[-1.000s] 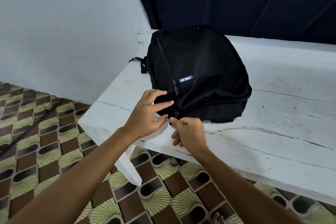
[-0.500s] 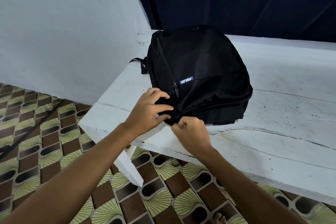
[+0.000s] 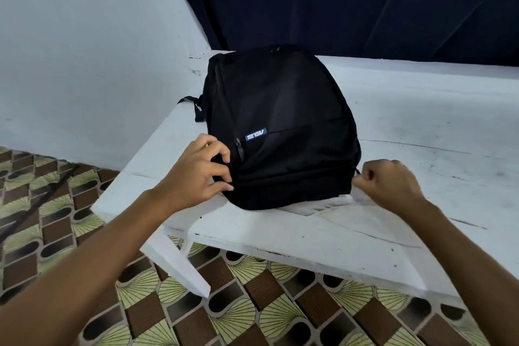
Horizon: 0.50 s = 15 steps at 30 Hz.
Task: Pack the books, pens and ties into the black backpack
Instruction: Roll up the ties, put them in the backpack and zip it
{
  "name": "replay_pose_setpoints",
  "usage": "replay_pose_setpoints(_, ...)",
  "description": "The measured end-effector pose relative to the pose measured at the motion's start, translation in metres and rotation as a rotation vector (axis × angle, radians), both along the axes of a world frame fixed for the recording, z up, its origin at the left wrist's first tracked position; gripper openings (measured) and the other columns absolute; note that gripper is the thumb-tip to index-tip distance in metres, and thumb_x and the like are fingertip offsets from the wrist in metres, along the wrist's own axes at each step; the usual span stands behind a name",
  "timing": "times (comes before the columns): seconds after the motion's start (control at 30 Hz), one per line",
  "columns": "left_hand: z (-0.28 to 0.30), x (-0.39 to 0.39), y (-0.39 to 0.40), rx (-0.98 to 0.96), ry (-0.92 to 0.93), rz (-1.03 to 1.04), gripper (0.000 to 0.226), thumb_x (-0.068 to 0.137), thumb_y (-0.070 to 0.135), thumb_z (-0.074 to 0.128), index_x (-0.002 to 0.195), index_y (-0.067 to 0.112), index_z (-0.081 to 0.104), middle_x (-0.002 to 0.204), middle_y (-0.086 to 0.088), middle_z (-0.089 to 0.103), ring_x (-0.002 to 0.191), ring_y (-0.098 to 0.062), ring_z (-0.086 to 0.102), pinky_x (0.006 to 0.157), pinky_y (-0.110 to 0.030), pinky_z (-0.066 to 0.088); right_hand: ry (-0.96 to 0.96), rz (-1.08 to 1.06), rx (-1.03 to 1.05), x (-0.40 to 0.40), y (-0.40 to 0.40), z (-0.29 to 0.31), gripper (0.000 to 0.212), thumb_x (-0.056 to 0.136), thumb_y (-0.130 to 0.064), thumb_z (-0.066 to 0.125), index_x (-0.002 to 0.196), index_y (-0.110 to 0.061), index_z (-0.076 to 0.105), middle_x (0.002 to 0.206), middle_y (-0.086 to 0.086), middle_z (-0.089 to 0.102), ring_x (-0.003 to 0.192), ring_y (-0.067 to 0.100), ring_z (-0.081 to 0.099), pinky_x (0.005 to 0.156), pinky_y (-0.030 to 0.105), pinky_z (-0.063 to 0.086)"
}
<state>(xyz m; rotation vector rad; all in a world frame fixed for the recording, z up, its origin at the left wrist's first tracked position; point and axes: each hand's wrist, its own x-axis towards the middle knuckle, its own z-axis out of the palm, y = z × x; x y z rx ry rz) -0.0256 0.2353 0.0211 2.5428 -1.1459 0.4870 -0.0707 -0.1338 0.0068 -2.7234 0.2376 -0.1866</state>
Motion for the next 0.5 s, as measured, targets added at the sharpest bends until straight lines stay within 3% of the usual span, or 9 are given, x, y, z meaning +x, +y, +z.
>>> replay_pose_setpoints(0.1, 0.007, -0.003, -0.008, 0.109, 0.057, 0.1, 0.018, 0.065, 0.031, 0.087, 0.064, 0.023, 0.07, 0.096, 0.006, 0.054, 0.101, -0.014, 0.037, 0.081, -0.044, 0.045, 0.035, -0.084, 0.052, 0.011, -0.05, -0.004, 0.036, 0.08, -0.02, 0.064, 0.051, -0.014, 0.044, 0.054, 0.006, 0.048, 0.06, 0.031, 0.05, 0.053, 0.028, 0.032)
replay_pose_setpoints(0.17, 0.013, -0.007, -0.019, 0.152, 0.137, 0.193, 0.022, 0.061, 0.031, 0.09, 0.068, 0.027, 0.069, 0.098, 0.01, 0.05, 0.099, -0.011, 0.034, 0.087, -0.04, 0.037, 0.1, -0.01, 0.127, 0.013, -0.065, -0.006, 0.035, 0.082, -0.022, 0.066, 0.053, -0.018, 0.047, 0.056, 0.001, 0.053, 0.062, 0.026, 0.054, 0.054, 0.029, 0.035)
replay_pose_setpoints(0.27, 0.023, -0.022, -0.054, 0.061, 0.083, 0.19, 0.021, 0.063, 0.044, 0.074, 0.075, 0.029, 0.066, 0.096, 0.013, 0.048, 0.095, -0.009, 0.037, 0.084, -0.032, 0.028, 0.1, 0.103, 0.267, 0.01, -0.057, -0.011, 0.019, 0.082, -0.021, 0.07, 0.069, -0.023, 0.055, 0.071, 0.002, 0.064, 0.067, 0.022, 0.06, 0.061, 0.032, 0.046)
replay_pose_setpoints(0.4, 0.02, -0.037, -0.129, -0.127, -0.032, 0.169, 0.025, 0.071, 0.045, 0.061, 0.079, 0.023, 0.067, 0.092, 0.008, 0.055, 0.09, -0.015, 0.048, 0.077, -0.033, 0.037, -0.06, 0.147, 0.593, 0.016, -0.038, -0.007, 0.01, 0.085, -0.004, 0.061, 0.086, -0.011, 0.054, 0.075, 0.013, 0.058, 0.061, 0.025, 0.056, 0.055, 0.034, 0.047)
replay_pose_setpoints(0.5, 0.003, -0.029, -0.178, -0.06, -0.089, 0.196, 0.034, 0.071, 0.045, 0.065, 0.094, 0.021, 0.072, 0.102, 0.001, 0.061, 0.098, -0.019, 0.05, 0.078, -0.035, 0.04, 0.0, 0.164, 0.577, 0.023, -0.033, -0.01, 0.022, 0.079, -0.021, 0.078, 0.085, -0.017, 0.057, 0.077, 0.004, 0.061, 0.064, 0.019, 0.058, 0.062, 0.032, 0.052)
